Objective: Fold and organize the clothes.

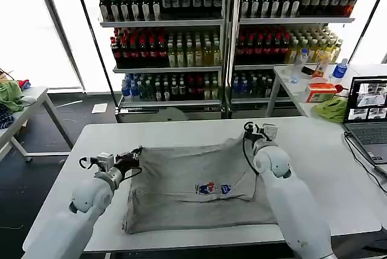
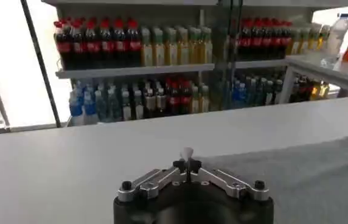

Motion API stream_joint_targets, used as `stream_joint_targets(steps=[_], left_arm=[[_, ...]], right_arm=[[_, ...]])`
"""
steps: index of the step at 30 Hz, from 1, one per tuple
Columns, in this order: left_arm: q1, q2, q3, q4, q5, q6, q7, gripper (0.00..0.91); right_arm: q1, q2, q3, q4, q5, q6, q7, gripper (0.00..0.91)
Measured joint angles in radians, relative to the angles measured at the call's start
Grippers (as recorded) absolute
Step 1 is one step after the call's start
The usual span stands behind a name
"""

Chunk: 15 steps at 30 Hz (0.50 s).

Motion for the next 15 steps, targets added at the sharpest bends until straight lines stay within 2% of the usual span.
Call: stream_joint_targets(steps=[15], left_arm=[[0.188, 0.027, -0.076, -0.175, 0.045, -0.007, 0.005, 0.000]], right_arm=[[-0.232, 0.000, 0.054, 0.237, -0.033, 0.002, 0.017, 0.000]])
